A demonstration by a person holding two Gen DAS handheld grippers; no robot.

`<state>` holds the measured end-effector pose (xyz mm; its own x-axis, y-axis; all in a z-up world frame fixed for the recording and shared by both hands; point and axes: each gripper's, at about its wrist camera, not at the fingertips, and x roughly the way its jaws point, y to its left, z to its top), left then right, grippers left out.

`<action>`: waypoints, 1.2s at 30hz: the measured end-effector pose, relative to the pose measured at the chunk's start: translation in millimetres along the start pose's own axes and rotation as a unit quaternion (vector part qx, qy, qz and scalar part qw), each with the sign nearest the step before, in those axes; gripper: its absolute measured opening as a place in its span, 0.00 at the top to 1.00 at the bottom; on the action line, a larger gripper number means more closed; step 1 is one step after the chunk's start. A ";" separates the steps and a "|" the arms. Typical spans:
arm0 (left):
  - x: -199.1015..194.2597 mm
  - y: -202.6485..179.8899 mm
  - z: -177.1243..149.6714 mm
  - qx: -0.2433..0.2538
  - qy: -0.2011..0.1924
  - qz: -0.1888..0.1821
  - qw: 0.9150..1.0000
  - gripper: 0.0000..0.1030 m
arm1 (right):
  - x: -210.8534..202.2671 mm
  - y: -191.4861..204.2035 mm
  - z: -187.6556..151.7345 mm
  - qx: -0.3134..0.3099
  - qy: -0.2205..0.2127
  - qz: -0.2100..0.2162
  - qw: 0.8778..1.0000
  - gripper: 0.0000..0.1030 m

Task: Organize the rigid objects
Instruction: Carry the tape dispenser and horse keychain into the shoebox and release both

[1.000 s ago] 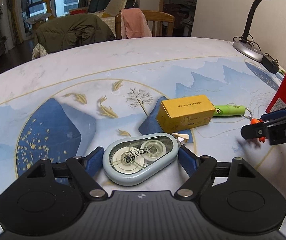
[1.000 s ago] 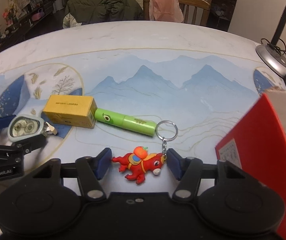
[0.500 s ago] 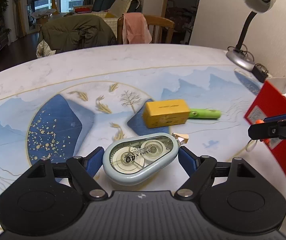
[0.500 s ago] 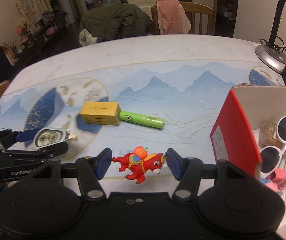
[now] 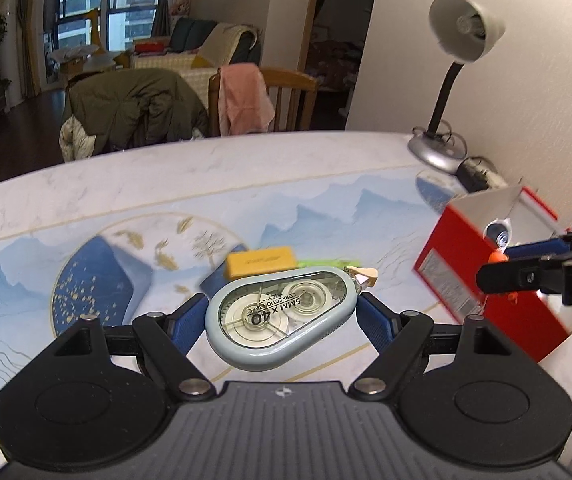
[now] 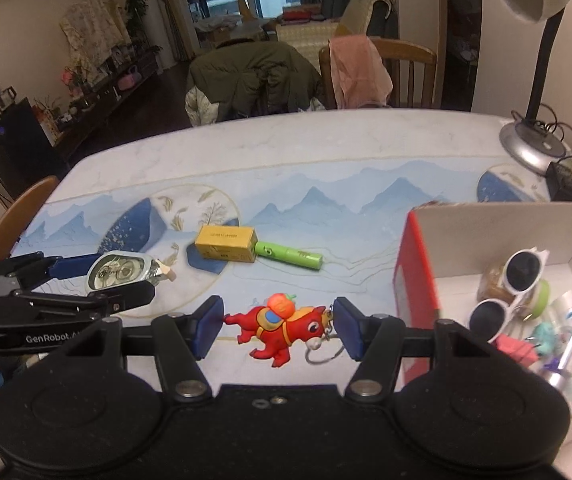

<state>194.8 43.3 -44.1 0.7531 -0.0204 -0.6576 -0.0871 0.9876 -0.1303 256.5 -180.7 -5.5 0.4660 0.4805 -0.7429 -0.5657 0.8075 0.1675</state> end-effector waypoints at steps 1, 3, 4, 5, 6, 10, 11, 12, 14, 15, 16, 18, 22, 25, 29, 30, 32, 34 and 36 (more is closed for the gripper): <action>-2.9 -5.2 2.8 0.002 -0.004 0.000 1.000 0.22 | -5.2 -3.2 0.3 0.000 -0.003 0.001 1.000 0.42; -8.1 -17.5 8.1 0.009 -0.011 -0.001 1.000 0.22 | -15.0 -10.5 0.8 -0.001 -0.012 0.005 1.000 0.42; -10.4 -23.7 10.7 0.012 -0.015 -0.001 1.000 0.22 | -19.9 -14.3 1.0 -0.002 -0.016 0.007 1.000 0.42; -12.4 -30.3 13.3 0.014 -0.017 -0.001 1.000 0.22 | -24.9 -18.5 1.2 -0.003 -0.022 0.008 1.000 0.42; -13.9 -37.0 15.8 0.017 -0.019 -0.003 1.000 0.22 | -29.7 -22.7 1.5 -0.003 -0.027 0.010 1.000 0.42; -17.9 -66.5 24.4 0.029 -0.029 -0.005 0.999 0.22 | -45.2 -38.7 3.4 -0.010 -0.043 0.009 0.999 0.42; -17.6 -74.1 26.0 0.032 -0.031 -0.006 0.999 0.22 | -49.8 -43.5 3.2 -0.012 -0.047 0.009 0.999 0.42; -17.4 -82.0 27.6 0.035 -0.033 -0.006 0.999 0.22 | -53.4 -48.6 3.0 -0.014 -0.051 0.010 0.999 0.42; -15.6 -97.7 30.2 0.040 -0.035 -0.008 0.999 0.22 | -60.5 -60.9 2.6 -0.014 -0.057 0.007 0.998 0.42; -15.3 -105.3 31.3 0.043 -0.036 -0.008 0.998 0.22 | -63.2 -67.1 2.5 -0.014 -0.059 0.006 0.998 0.42; -14.9 -112.9 32.5 0.045 -0.037 -0.009 0.998 0.22 | -65.2 -73.2 2.4 -0.013 -0.061 0.004 0.998 0.42; -13.5 -128.4 35.4 0.049 -0.038 -0.012 0.998 0.22 | -70.4 -86.1 1.3 -0.012 -0.065 0.002 0.998 0.42; -6.8 -160.0 39.7 0.065 -0.039 -0.018 0.997 0.22 | -79.3 -112.7 -2.7 -0.006 -0.071 -0.004 0.997 0.42; -0.2 -182.1 41.5 0.077 -0.038 -0.022 0.996 0.22 | -84.9 -131.5 -6.6 -0.003 -0.073 -0.012 0.997 0.42; 12.2 -208.5 43.0 0.088 -0.031 -0.029 0.995 0.22 | -85.3 -155.5 -13.7 0.004 -0.065 -0.025 0.998 0.42; 15.8 -215.2 43.3 0.093 -0.029 -0.030 0.995 0.22 | -85.0 -161.8 -15.3 0.006 -0.062 -0.027 0.998 0.42; 24.0 -227.9 44.3 0.101 -0.023 -0.034 0.994 0.22 | -82.1 -171.8 -18.3 0.008 -0.058 -0.035 0.998 0.42; 31.8 -239.5 44.7 0.110 -0.018 -0.036 0.993 0.22 | -80.7 -183.6 -23.0 0.011 -0.054 -0.043 0.998 0.42; 41.4 -249.1 45.4 0.119 -0.010 -0.039 0.992 0.22 | -77.9 -194.3 -26.1 0.016 -0.049 -0.050 0.997 0.42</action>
<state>277.3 -196.5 -5.2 0.7640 -0.0967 -0.6379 0.1260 0.9920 0.0005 312.3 -384.0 2.9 0.5845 0.4273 -0.6898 -0.4915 0.8629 0.1181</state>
